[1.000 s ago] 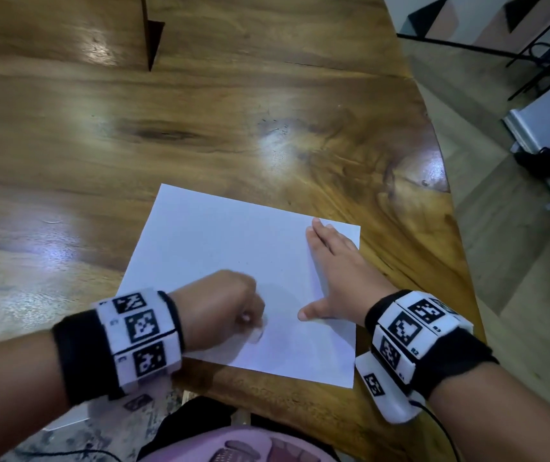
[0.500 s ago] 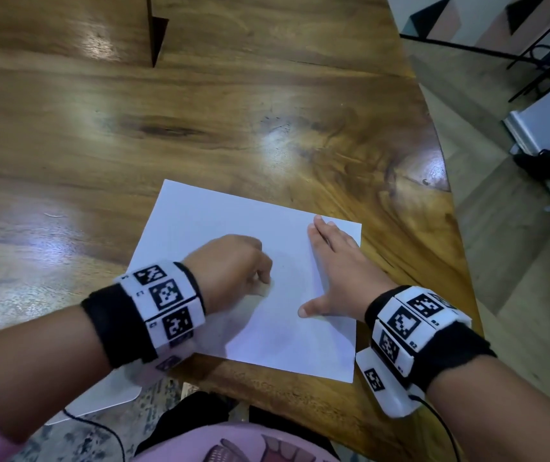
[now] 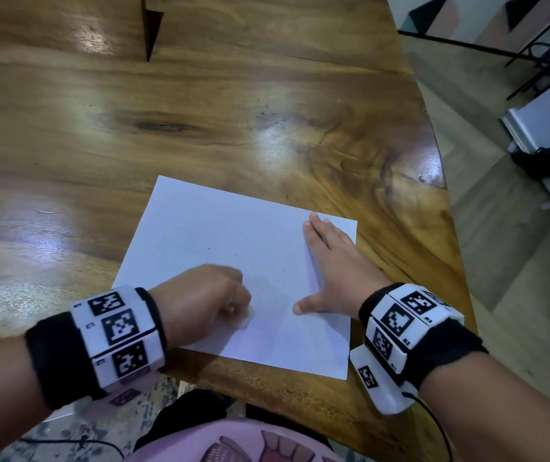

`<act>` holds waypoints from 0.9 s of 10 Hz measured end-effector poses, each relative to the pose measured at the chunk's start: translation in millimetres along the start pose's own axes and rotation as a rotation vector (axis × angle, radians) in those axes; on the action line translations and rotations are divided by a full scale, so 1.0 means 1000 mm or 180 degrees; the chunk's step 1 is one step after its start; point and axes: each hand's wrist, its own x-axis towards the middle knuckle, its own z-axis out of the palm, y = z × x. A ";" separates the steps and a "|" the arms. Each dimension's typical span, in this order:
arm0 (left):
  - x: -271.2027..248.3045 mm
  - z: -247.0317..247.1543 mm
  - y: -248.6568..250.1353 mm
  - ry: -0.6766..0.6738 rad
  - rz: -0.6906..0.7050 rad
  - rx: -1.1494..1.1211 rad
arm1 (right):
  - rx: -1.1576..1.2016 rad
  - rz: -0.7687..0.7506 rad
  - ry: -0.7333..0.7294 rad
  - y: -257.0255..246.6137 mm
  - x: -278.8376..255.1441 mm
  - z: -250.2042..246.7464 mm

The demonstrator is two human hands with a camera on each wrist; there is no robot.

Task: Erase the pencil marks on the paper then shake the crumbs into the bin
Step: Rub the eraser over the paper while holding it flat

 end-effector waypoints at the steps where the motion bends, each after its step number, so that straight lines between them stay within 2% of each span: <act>1: -0.003 -0.001 0.002 -0.0516 -0.0125 0.0013 | -0.0012 -0.0011 0.0008 0.001 0.000 0.000; 2: 0.017 -0.009 0.002 0.0058 -0.0263 0.0174 | 0.0002 -0.0019 0.0014 0.001 0.000 0.000; 3: 0.022 -0.013 -0.003 0.0378 -0.0271 0.0151 | 0.0011 -0.0027 0.0028 0.001 0.000 0.000; 4: 0.005 -0.009 -0.007 -0.0060 -0.0061 0.0015 | 0.0010 -0.0033 0.0034 0.002 0.001 0.001; 5: -0.005 -0.006 -0.008 -0.0355 -0.0105 -0.0022 | 0.0015 -0.0050 0.0043 0.002 0.000 0.001; 6: 0.015 -0.006 0.002 0.0029 -0.0056 0.0033 | 0.0004 -0.0048 0.0062 0.002 0.001 0.001; 7: 0.035 -0.003 0.015 0.0298 -0.0192 0.0195 | -0.0006 -0.0045 0.0078 0.002 0.001 0.002; 9: 0.014 0.012 0.022 -0.0519 -0.0010 0.0137 | 0.0008 -0.0062 0.0101 0.002 0.000 0.002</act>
